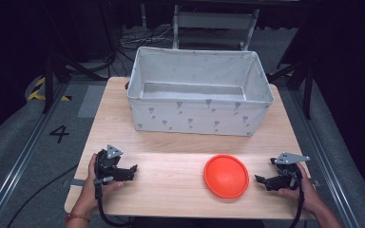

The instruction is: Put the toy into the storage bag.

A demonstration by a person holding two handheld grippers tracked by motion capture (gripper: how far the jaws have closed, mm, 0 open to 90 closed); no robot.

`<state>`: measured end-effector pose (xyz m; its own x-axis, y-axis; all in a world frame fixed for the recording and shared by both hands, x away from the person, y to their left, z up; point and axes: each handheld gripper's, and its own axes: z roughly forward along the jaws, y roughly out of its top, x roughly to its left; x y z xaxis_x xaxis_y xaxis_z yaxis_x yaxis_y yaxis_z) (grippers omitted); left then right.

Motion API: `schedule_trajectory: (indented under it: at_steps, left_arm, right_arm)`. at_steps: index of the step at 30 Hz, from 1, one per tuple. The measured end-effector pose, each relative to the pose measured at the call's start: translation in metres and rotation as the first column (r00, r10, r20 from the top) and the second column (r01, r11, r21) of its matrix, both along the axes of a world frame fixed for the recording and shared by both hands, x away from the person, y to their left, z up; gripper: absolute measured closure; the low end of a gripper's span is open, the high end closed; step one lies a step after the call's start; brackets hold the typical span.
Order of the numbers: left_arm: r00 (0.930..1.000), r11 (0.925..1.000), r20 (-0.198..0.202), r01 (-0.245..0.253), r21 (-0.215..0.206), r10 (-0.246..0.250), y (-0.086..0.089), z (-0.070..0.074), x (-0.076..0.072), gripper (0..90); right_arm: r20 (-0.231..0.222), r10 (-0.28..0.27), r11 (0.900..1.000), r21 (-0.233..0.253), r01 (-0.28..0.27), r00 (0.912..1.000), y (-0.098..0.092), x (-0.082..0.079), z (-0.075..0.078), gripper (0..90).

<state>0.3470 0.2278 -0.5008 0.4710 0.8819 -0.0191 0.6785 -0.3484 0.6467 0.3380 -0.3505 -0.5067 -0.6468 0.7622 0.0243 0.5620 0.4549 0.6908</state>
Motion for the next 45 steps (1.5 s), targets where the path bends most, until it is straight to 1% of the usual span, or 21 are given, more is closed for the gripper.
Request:
schedule_trajectory:
  at_steps: [2,5,9,10,11,12,13,14,15,16,18,22,24,26,32,35,37,38,41,44,45]
  left_arm:
    - [0.9999,0.9999,-0.004,0.012,0.001,-0.012,0.001,0.000,-0.001,0.3]
    - [0.9999,0.9999,-0.005,0.011,-0.001,-0.011,0.001,0.000,-0.003,0.3]
    - [0.9996,0.9996,-0.003,0.028,-0.002,-0.028,0.004,0.000,-0.005,0.5]
    - [0.9995,0.9995,-0.003,0.030,-0.003,-0.030,0.004,0.000,-0.005,0.5]
    - [0.9994,0.9994,-0.005,0.034,-0.003,-0.035,0.004,0.000,-0.006,0.5]
    - [0.9994,0.9994,-0.003,0.034,-0.003,-0.034,0.004,0.000,-0.005,0.5]
    - [0.9994,0.9994,-0.004,0.034,-0.004,-0.034,0.004,0.000,-0.006,0.5]
    - [0.9993,0.9993,-0.005,0.036,-0.002,-0.036,0.004,0.000,-0.006,0.5]
    - [0.9993,0.9993,-0.006,0.038,-0.003,-0.038,0.005,0.000,-0.006,0.5]
    - [0.9992,0.9992,-0.004,0.039,-0.003,-0.039,0.005,0.000,-0.006,0.5]
    - [0.9990,0.9990,-0.005,0.044,-0.003,-0.044,0.005,0.000,-0.005,0.5]
    - [0.9990,0.9990,-0.002,0.044,-0.003,-0.044,0.005,0.000,-0.005,0.5]
    - [0.9989,0.9989,-0.004,0.046,-0.003,-0.046,0.005,0.000,-0.005,0.5]
    - [0.9989,0.9989,-0.005,0.047,-0.003,-0.047,0.005,0.000,-0.005,0.5]
    - [0.9988,0.9988,-0.008,0.049,-0.002,-0.049,0.005,0.001,-0.005,0.4]
    - [0.9988,0.9989,-0.008,0.048,-0.002,-0.048,0.005,0.001,-0.005,0.5]
    - [0.9988,0.9989,-0.008,0.048,-0.002,-0.048,0.005,0.001,-0.005,0.5]
    - [0.9988,0.9988,-0.008,0.048,-0.002,-0.048,0.005,0.001,-0.005,0.5]
    - [0.9988,0.9988,-0.008,0.048,-0.002,-0.048,0.005,0.001,-0.005,0.4]
    - [0.9988,0.9989,-0.008,0.048,-0.002,-0.048,0.005,0.001,-0.005,0.5]
    - [0.9988,0.9988,-0.007,0.048,-0.002,-0.048,0.005,0.001,-0.005,0.4]
  right_arm:
    - [-0.002,0.005,1.000,-0.004,-0.005,1.0000,-0.001,0.000,0.000,0.5]
    - [-0.009,-0.001,1.000,-0.010,0.001,1.0000,-0.001,0.000,0.001,0.5]
    - [-0.023,-0.008,1.000,-0.020,0.007,0.9997,-0.001,0.001,0.003,0.7]
    - [-0.027,-0.001,1.000,-0.024,0.001,0.9996,-0.001,0.001,0.004,4.0]
    - [-0.027,-0.001,1.000,-0.024,0.001,0.9996,-0.001,0.001,0.004,4.0]
    - [-0.029,0.006,1.000,-0.017,-0.006,0.9996,-0.001,0.001,0.005,8.4]
    - [-0.025,0.012,1.000,-0.015,-0.013,0.9996,-0.001,-0.001,0.006,15.4]
    - [-0.022,0.020,1.000,-0.012,-0.020,0.9996,-0.001,-0.001,0.008,20.5]
    - [-0.022,0.031,0.999,-0.012,-0.031,0.9993,0.000,-0.002,0.009,20.8]
    - [-0.021,0.034,0.999,-0.011,-0.034,0.9992,0.001,-0.002,0.010,18.1]
    - [-0.014,0.041,0.999,-0.012,-0.041,0.9991,0.003,-0.003,0.013,19.4]
    - [0.008,0.066,0.997,0.026,-0.066,0.9978,0.009,-0.006,0.024,20.9]
    - [0.009,0.077,0.996,0.050,-0.078,0.9970,0.012,-0.007,0.027,21.2]
    - [0.018,0.093,0.994,0.058,-0.093,0.9956,0.017,-0.008,0.029,21.2]
    - [0.013,0.129,0.987,0.092,-0.129,0.9916,0.033,-0.009,0.034,21.0]
    - [0.013,0.154,0.984,0.088,-0.155,0.9880,0.043,-0.009,0.035,21.0]
    - [0.008,0.161,0.982,0.101,-0.161,0.9869,0.047,-0.009,0.035,21.0]
    - [0.004,0.158,0.983,0.089,-0.158,0.9874,0.052,-0.008,0.033,20.5]
    - [-0.021,0.167,0.984,0.064,-0.165,0.9858,0.062,-0.005,0.028,20.2]
    - [-0.046,0.178,0.983,0.058,-0.176,0.9829,0.070,-0.002,0.023,18.9]
    - [-0.049,0.183,0.982,0.046,-0.181,0.9818,0.073,-0.002,0.021,18.8]
